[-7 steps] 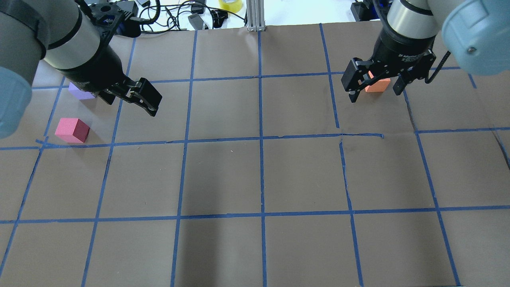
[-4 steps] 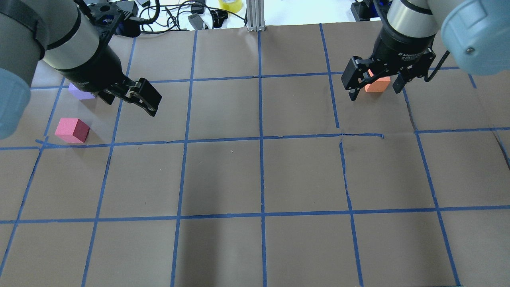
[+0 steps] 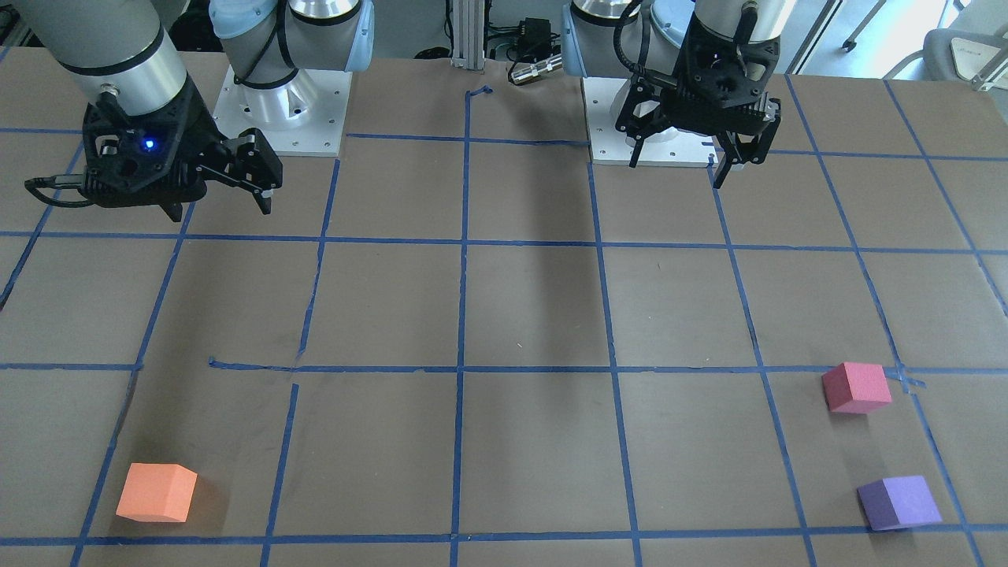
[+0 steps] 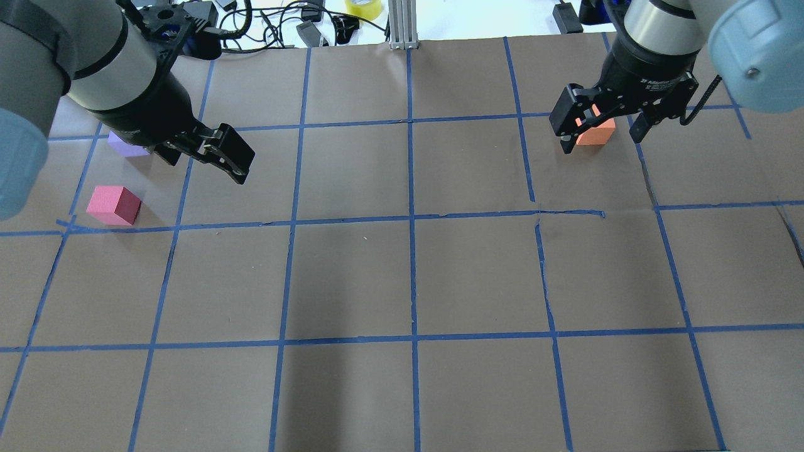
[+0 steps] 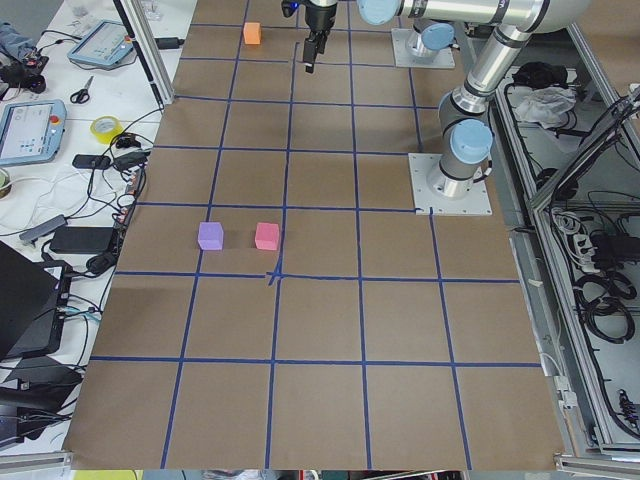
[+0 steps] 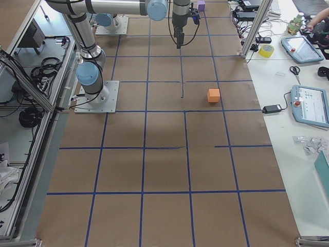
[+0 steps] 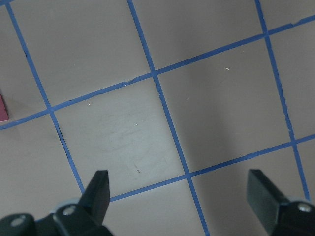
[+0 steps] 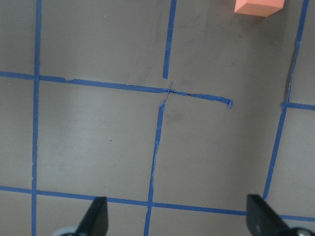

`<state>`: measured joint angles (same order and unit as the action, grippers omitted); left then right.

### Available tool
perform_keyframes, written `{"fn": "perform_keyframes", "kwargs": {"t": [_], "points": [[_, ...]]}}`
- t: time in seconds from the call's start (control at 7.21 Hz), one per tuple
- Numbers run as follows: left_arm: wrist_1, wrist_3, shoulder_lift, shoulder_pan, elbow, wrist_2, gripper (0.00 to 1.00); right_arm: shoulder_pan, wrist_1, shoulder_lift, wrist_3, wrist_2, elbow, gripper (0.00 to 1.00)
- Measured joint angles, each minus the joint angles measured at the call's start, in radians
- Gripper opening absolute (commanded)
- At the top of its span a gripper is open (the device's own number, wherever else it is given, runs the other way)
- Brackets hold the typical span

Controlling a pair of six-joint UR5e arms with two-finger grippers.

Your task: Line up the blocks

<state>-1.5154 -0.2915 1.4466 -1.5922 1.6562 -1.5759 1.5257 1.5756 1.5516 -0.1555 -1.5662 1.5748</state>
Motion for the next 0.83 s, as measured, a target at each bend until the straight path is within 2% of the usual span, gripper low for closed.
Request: {"fn": "perform_keyframes", "kwargs": {"t": [0.28,0.42,0.83], "points": [[0.000,0.000,0.000,0.001,-0.001,0.000,1.00,-0.069,0.023,-0.033,-0.023,0.005,0.000,1.00],[0.000,0.000,-0.001,0.001,0.000,-0.001,1.00,-0.099,0.081,-0.074,-0.044,0.007,0.000,1.00],[0.000,0.000,-0.001,0.000,0.000,0.000,1.00,-0.132,0.348,-0.230,-0.113,0.004,0.000,1.00]]}}
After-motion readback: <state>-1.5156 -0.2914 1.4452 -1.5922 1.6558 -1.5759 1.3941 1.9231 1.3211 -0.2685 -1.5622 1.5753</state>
